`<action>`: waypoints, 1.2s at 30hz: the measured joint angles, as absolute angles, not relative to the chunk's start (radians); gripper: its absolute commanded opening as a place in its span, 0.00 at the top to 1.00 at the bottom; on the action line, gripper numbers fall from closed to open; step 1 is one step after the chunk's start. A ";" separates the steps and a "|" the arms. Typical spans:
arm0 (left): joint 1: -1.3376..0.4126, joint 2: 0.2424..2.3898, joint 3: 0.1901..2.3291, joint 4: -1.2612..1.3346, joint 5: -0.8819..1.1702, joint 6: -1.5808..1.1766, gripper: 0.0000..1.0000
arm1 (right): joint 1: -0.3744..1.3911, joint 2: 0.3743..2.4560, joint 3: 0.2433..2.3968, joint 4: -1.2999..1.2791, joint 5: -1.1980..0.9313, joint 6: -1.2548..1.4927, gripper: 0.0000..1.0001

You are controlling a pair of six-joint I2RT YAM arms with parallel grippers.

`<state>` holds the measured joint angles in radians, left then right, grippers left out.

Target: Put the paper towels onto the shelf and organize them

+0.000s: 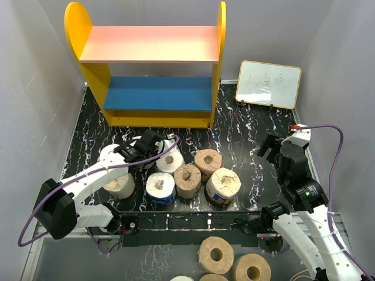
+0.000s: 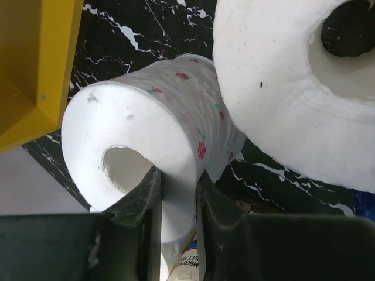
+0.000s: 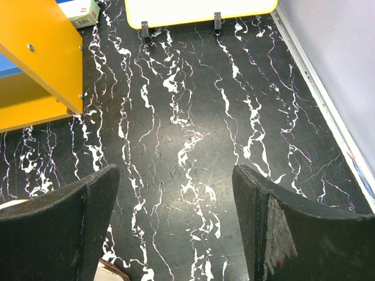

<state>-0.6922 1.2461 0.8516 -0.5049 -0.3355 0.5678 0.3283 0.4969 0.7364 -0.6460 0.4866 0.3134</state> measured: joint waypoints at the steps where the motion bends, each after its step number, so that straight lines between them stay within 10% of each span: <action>1: -0.694 1.246 0.853 -0.509 -0.337 0.570 1.00 | 0.328 0.497 0.736 -0.646 0.487 0.313 0.24; 19: -0.688 1.153 1.040 -0.715 -0.357 0.762 1.00 | 0.328 0.497 0.736 -0.646 0.487 0.314 0.21; 36: -0.355 1.568 1.585 -0.750 -0.160 0.910 1.00 | 0.328 0.469 0.736 -0.646 0.487 0.313 0.21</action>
<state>-0.3550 1.5681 1.5848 -0.7502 -0.1600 0.9096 0.3283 0.4690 0.7364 -0.6460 0.4866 0.3134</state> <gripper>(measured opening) 0.179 0.788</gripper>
